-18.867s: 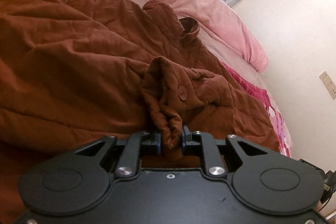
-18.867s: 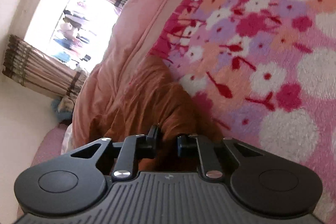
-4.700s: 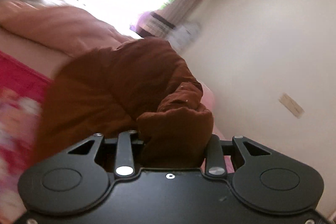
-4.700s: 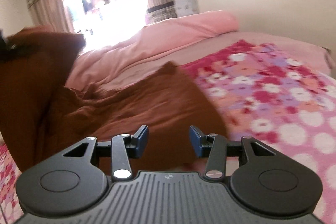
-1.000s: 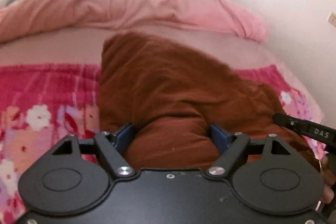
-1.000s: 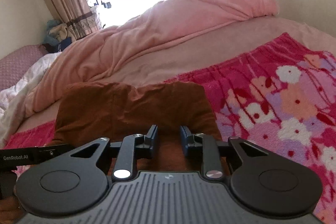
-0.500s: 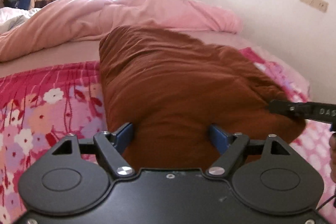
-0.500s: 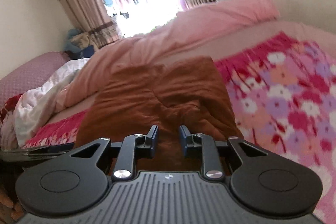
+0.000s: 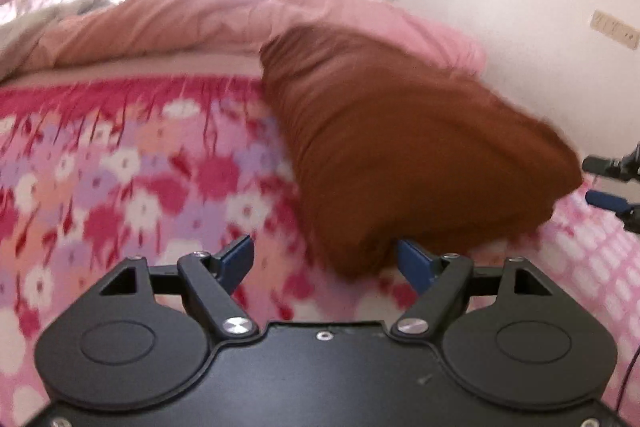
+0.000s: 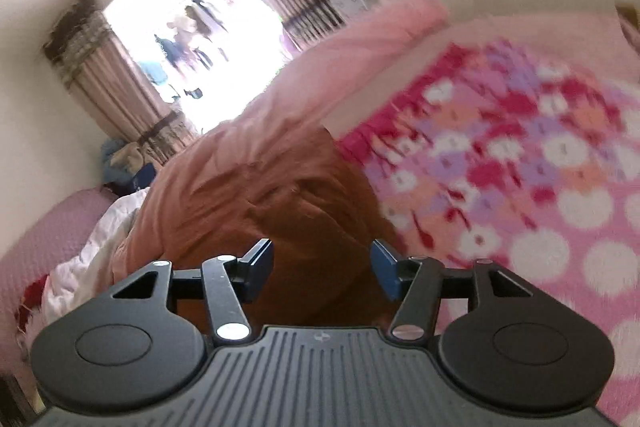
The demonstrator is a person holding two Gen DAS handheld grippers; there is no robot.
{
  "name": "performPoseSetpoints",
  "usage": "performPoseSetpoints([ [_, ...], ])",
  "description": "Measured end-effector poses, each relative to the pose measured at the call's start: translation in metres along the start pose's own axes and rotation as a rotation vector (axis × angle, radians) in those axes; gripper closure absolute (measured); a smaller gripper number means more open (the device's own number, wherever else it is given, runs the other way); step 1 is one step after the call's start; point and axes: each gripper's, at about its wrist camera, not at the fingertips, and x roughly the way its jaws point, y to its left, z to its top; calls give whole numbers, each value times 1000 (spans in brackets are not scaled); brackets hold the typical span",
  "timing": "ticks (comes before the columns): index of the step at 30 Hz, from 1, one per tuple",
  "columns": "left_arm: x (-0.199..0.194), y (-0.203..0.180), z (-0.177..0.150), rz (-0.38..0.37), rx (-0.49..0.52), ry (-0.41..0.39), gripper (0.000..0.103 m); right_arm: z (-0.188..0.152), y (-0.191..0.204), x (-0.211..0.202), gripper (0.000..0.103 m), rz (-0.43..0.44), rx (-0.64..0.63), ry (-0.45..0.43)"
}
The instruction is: Fold large clothes
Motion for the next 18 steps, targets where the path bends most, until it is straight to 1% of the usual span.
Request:
performPoseSetpoints([
  [2,9,-4,-6,6,11,21,28,-2,-8,11,36,3,58,37],
  [4,17,-11,-6,27,25,22,29,-4,-11,24,36,14,92,62],
  [6,22,-16,-5,42,36,7,29,-5,-13,34,36,26,121,63],
  [8,24,-17,-2,31,20,-2,30,-6,-13,39,36,42,147,59],
  [10,26,-18,0,26,6,-10,34,-6,-10,43,36,41,155,59],
  [11,27,-18,0,32,3,-12,43,-7,-8,43,37,39,150,56],
  [12,30,-19,1,39,1,-5,58,-7,-6,44,38,37,145,53],
  [14,35,-20,2,-4,-27,18,71,-7,-3,45,42,36,136,52],
  [15,36,-20,2,4,-29,15,72,-7,-2,46,46,35,135,53],
  [16,35,-21,2,5,-24,12,73,-7,-1,47,57,33,134,52],
  [17,34,-22,3,5,-25,7,75,-6,-1,47,63,28,129,51],
  [18,31,-21,3,2,-29,2,78,-5,0,46,72,27,122,46],
])
